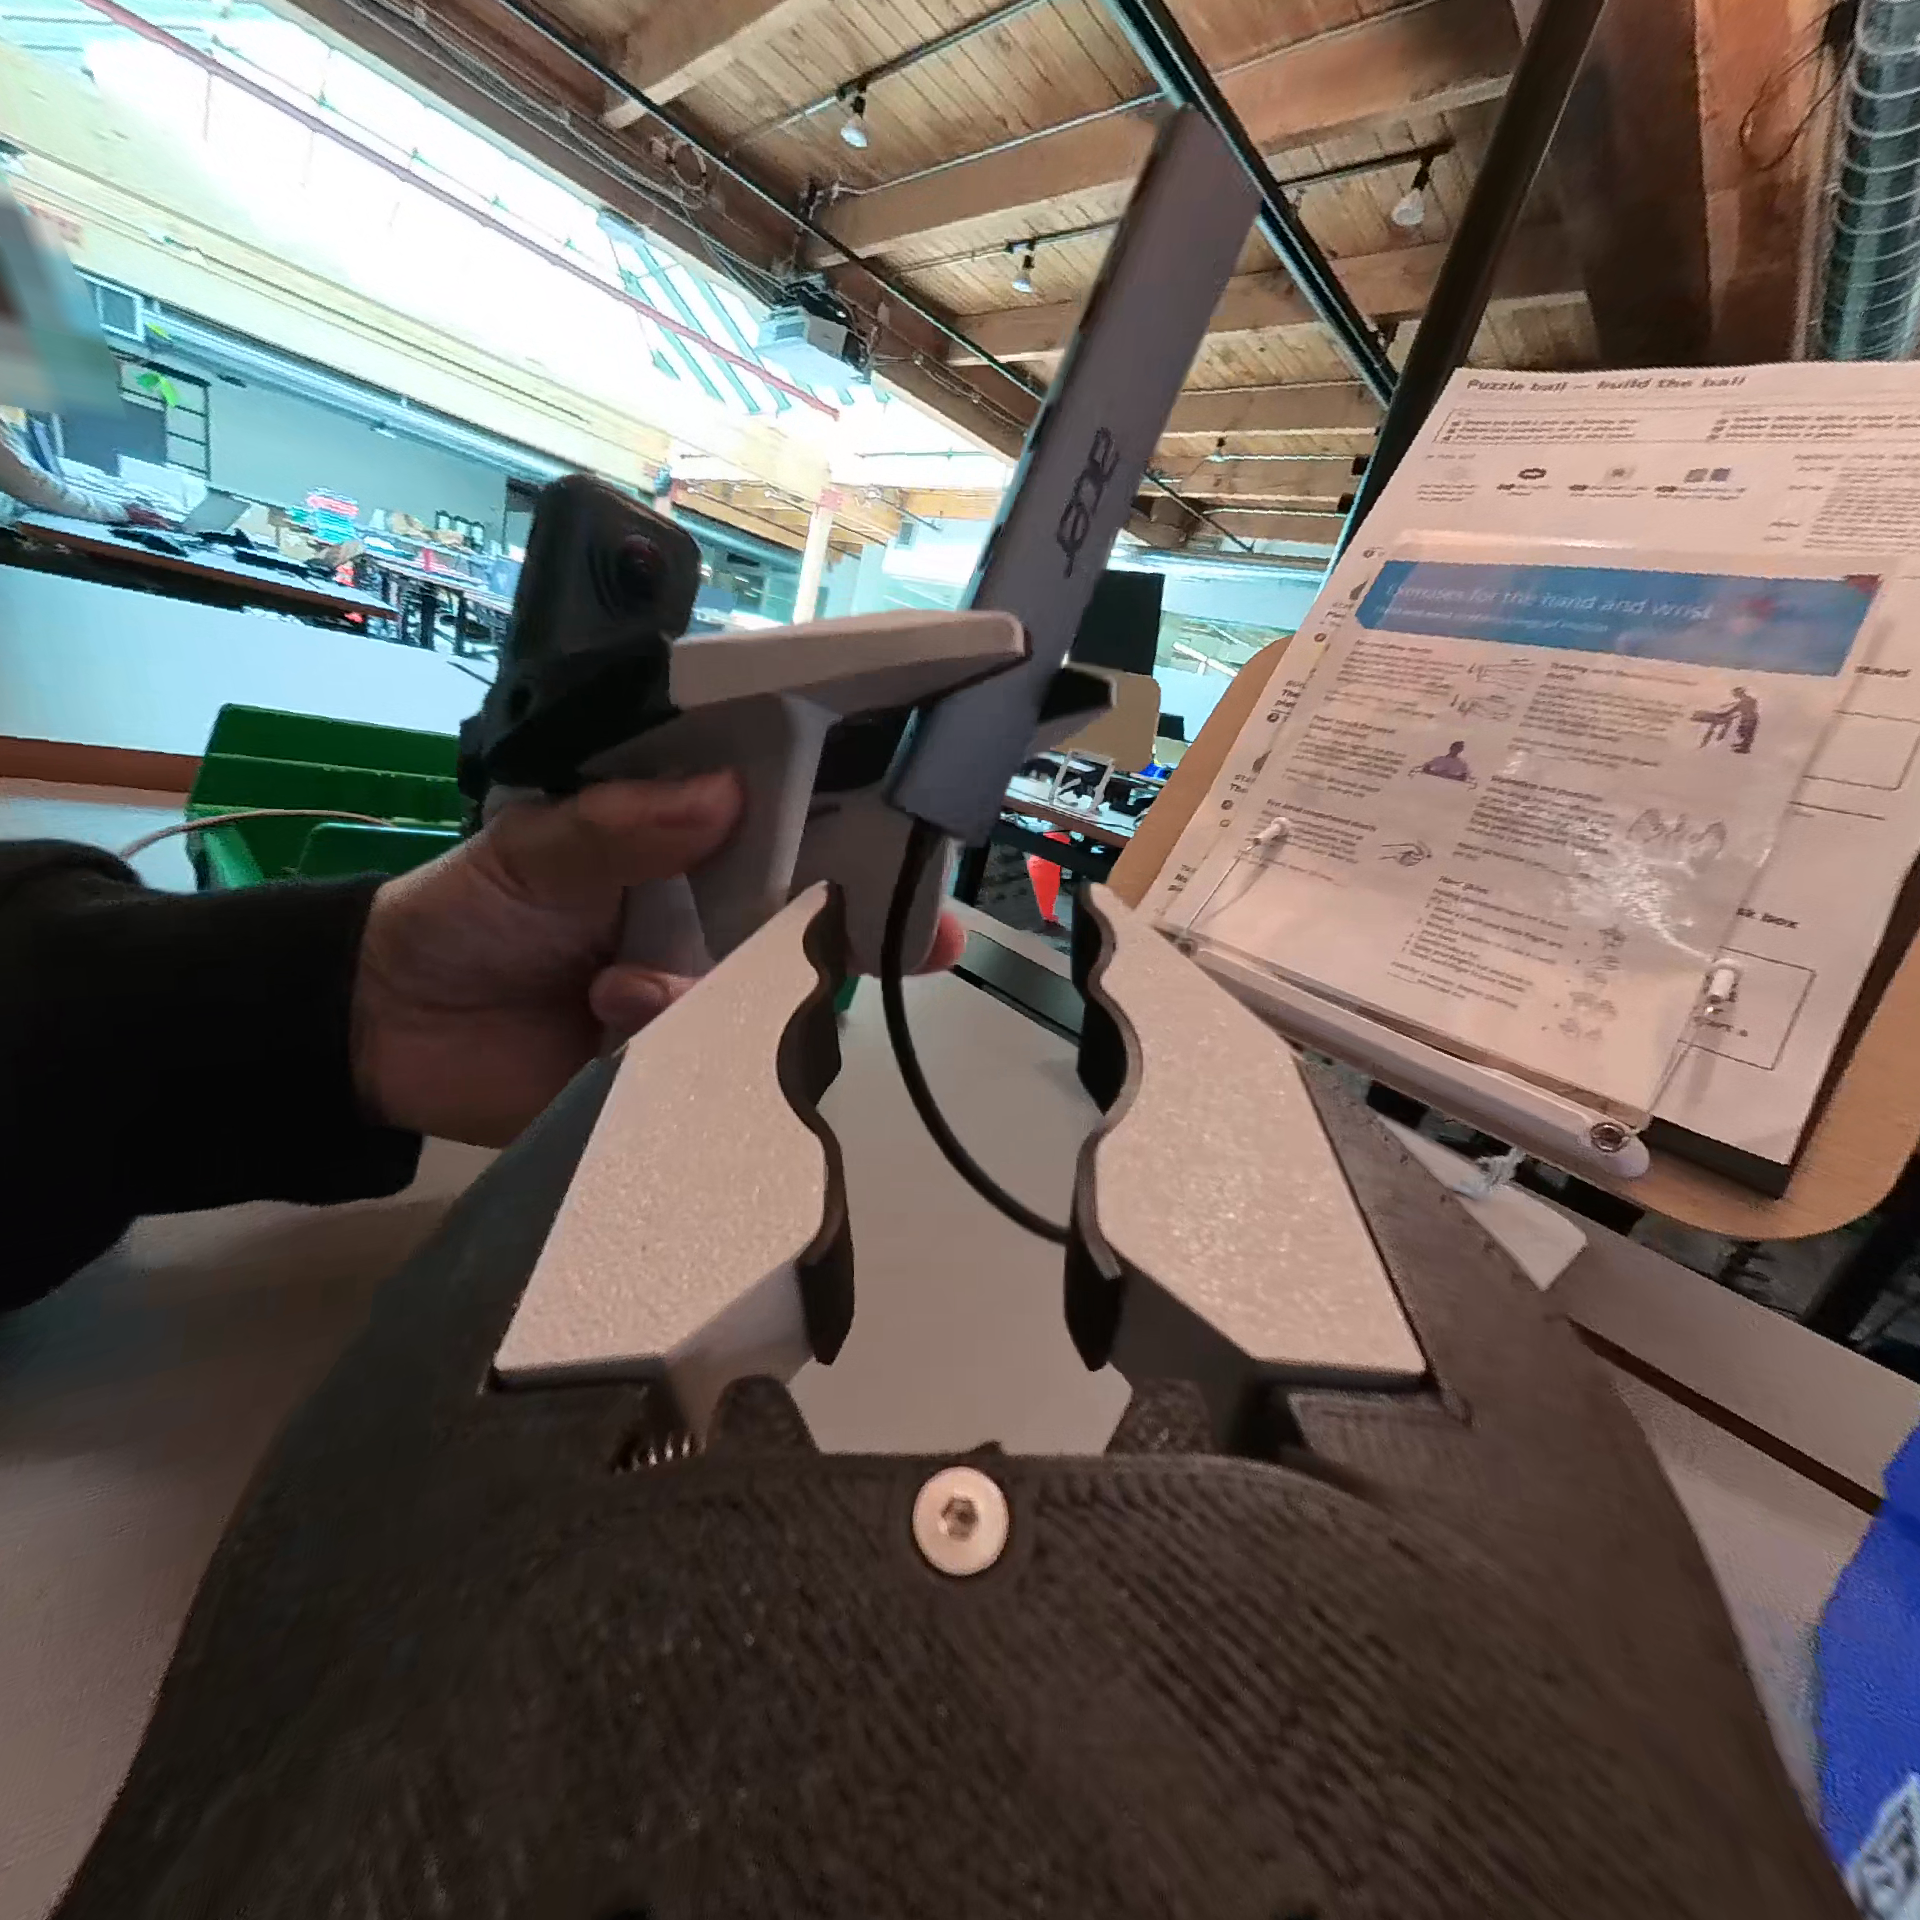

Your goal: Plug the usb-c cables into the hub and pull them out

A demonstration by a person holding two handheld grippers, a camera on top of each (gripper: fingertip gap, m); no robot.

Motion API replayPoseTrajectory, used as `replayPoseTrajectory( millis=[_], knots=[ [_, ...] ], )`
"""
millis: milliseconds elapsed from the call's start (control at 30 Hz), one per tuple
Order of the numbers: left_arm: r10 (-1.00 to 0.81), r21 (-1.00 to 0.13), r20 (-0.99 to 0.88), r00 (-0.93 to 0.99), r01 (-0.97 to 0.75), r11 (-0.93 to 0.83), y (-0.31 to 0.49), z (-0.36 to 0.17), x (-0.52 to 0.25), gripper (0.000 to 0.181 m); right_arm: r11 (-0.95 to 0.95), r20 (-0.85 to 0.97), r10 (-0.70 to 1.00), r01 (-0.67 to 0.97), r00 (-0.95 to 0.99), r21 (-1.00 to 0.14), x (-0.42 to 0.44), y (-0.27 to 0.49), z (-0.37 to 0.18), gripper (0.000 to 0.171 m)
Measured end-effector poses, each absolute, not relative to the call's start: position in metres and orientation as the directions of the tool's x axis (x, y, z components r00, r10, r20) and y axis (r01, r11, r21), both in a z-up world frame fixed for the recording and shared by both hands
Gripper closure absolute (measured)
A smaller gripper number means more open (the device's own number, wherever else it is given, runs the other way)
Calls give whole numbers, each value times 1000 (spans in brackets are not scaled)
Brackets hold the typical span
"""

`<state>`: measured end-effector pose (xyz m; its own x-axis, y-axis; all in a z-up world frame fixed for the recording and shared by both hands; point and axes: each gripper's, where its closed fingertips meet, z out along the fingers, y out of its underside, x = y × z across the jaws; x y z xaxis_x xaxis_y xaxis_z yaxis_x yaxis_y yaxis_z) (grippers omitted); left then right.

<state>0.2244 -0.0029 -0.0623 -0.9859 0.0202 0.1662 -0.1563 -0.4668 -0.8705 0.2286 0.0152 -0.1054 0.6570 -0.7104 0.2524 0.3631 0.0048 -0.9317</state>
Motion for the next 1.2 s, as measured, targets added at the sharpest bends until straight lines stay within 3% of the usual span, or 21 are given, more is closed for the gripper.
replayPoseTrajectory(
  millis=[133, 233, 367, 567, 767, 900, 1000, 1200],
  knots=[
    [20, -892, 164, -986, -156, -425, -4, -78, 219, 161, 8, 253, -703, 364, 664, -931, 226, 19, -106, 145],
    [13, -886, 133, -991, -125, -446, 0, -79, 216, 161, 67, 236, -659, 369, 714, -927, 216, 26, -103, 141],
    [58, -884, 123, -991, -136, -448, 3, -86, 212, 161, 178, 78, -593, 225, 801, -958, 216, 30, -108, 137],
    [104, -902, 66, -992, -104, -420, -1, -90, 199, 161, 197, 30, -501, 148, 865, -969, 208, 36, -110, 149],
    [30, -958, 34, -999, -41, -285, 0, -99, 203, 161, -1, 196, -610, 246, 768, -969, 217, 30, -120, 149],
    [-103, -986, -16, -995, 32, -161, 11, -99, 214, 132, -153, 317, -699, 298, 642, -942, 230, 19, -125, 149],
    [-212, -993, -60, -975, 79, -84, 23, -97, 223, 126, -275, 415, -726, 321, 549, -906, 237, 13, -130, 150],
    [-270, -999, 27, -962, -31, 9, 22, -121, 221, 142, -549, 649, -647, 345, 400, -761, 242, 18, -146, 149]
  ],
)
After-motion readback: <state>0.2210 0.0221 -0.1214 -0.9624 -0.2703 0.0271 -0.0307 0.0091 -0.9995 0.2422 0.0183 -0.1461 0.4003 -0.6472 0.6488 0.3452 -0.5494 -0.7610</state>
